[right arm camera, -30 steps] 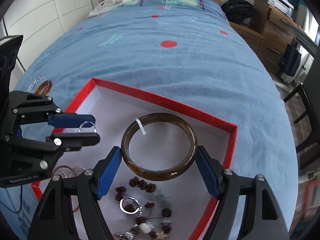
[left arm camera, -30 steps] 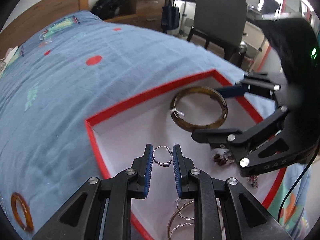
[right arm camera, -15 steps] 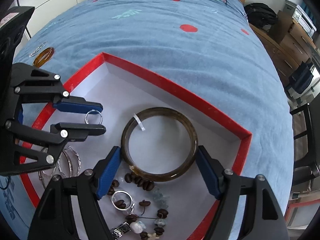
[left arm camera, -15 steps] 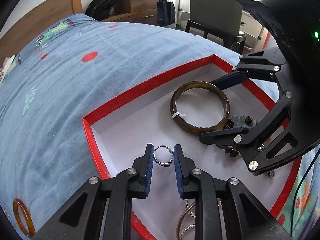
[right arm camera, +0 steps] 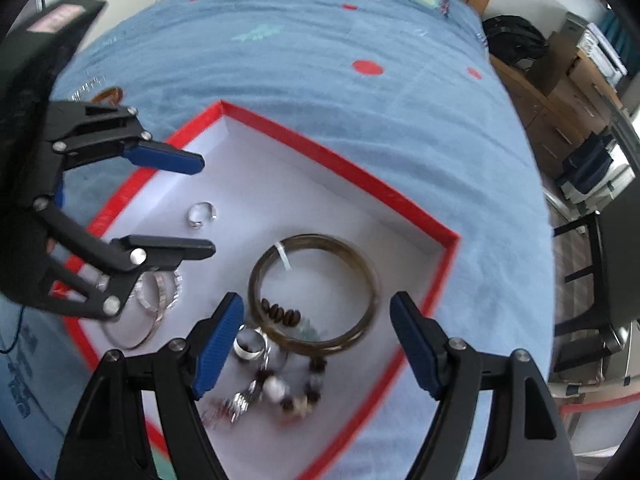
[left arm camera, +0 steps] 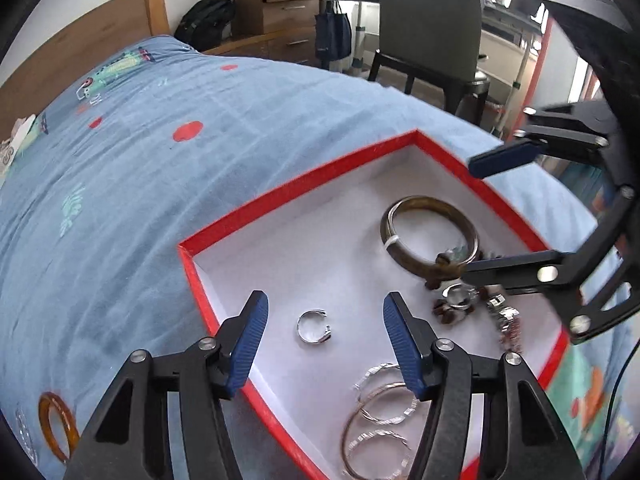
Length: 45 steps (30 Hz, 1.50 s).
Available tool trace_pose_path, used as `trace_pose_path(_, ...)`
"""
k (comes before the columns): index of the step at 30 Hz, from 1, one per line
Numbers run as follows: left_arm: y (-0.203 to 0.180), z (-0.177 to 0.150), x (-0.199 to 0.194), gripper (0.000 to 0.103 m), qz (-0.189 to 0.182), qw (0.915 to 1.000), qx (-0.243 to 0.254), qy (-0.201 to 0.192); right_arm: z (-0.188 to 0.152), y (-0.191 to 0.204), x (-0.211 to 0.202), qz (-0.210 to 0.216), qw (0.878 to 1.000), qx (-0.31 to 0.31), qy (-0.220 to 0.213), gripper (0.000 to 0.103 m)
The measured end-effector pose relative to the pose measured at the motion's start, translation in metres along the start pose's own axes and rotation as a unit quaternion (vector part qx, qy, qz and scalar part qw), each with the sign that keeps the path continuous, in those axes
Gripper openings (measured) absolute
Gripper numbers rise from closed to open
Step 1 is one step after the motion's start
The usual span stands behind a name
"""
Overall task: Organize jewelry
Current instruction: 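Withdraw both tools toward the silver necklace and amber bangle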
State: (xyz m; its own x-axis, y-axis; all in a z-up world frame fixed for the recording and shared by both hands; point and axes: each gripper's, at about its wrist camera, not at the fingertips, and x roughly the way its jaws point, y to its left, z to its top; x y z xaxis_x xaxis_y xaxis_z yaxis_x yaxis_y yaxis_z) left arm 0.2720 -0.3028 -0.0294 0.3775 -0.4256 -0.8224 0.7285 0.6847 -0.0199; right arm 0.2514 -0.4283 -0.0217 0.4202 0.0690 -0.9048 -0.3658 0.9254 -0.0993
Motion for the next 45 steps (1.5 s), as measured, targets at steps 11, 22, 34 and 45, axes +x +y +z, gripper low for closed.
trace_pose_path(11,-0.001,-0.041,-0.138,0.061,0.042,0.9974,-0.02,-0.055,-0.042,0.029,-0.109,-0.026,0.996,0.065,-0.059,0.075)
trace_pose_path(22,0.017,-0.142,-0.27,0.086,0.163,0.9772,-0.1,-0.092,-0.062,0.112,-0.192,-0.023,0.988,0.09,-0.125,0.075)
trace_pose_path(34,0.019,-0.223,-0.349,0.093,0.246,0.9448,-0.179,-0.122,-0.063,0.202,-0.217,-0.005,0.981,0.112,-0.157,0.075)
trace_pose_path(45,0.044,-0.262,-0.357,0.093,0.268,0.9298,-0.222,-0.12,-0.036,0.266,-0.195,0.03,0.985,0.079,-0.148,0.075)
